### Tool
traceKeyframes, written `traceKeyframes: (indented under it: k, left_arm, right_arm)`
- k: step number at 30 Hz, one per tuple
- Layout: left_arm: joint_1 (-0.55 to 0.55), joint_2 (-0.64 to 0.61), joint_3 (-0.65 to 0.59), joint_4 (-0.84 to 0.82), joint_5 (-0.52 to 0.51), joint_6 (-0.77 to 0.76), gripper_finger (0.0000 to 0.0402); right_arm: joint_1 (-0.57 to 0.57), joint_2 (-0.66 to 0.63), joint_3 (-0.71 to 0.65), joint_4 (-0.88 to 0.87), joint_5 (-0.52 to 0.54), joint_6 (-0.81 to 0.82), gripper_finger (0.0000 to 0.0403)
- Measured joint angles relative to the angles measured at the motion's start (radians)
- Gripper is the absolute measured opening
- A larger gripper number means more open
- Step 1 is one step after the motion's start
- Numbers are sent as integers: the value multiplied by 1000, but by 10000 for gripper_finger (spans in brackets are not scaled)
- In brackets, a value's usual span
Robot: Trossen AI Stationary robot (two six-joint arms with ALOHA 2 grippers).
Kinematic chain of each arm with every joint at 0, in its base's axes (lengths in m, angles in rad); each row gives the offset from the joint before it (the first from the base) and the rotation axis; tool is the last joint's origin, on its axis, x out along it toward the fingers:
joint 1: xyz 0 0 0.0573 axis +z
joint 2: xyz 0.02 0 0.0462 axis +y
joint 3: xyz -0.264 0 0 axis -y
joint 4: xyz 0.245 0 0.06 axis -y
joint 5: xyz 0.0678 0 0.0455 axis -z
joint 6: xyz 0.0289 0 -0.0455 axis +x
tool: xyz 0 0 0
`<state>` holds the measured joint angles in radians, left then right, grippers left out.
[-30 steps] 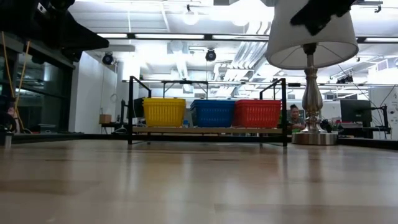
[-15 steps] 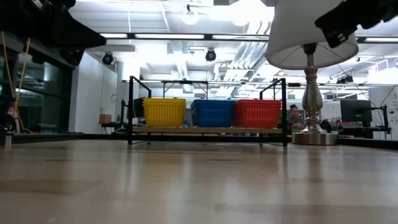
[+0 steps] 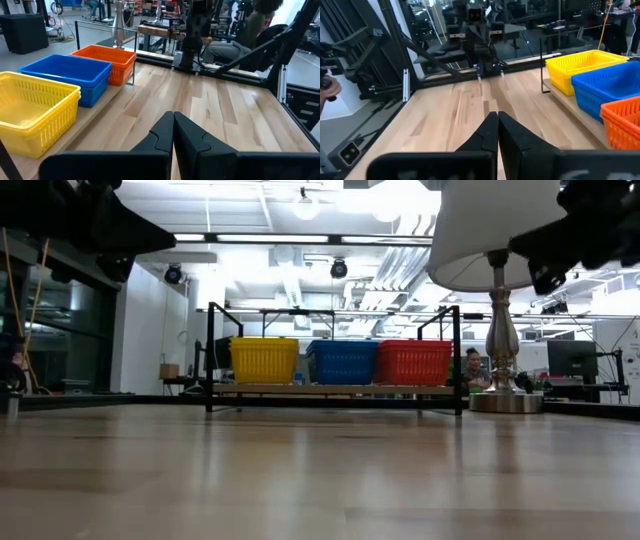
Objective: Stack baskets on shelf by color
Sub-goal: Return to Home Position
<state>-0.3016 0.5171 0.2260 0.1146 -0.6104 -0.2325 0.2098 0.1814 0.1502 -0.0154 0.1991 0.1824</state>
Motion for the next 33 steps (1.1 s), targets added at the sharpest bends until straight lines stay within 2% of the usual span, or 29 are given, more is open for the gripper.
traceKeyframes:
  k: [7,14,19,22,29,33]
  left_arm:
    - [0,0,0,22,-7,26,0]
    - [0,0,0,23,-7,26,0]
    - [0,0,0,32,-7,26,0]
    - [0,0,0,38,-7,26,0]
    - [0,0,0,27,-6,29,0]
    - [2,0,0,2,-21,79,0]
  right_arm:
    - [-87,-36,-51,73,-73,-64,0]
    - [-95,-93,-53,63,-104,-118,0]
    - [-71,-154,-139,122,-100,-113,0]
    - [-63,-180,-140,110,-58,-122,0]
    - [-63,-167,-140,56,-33,-119,0]
    - [-63,-157,-139,54,-37,-119,0]
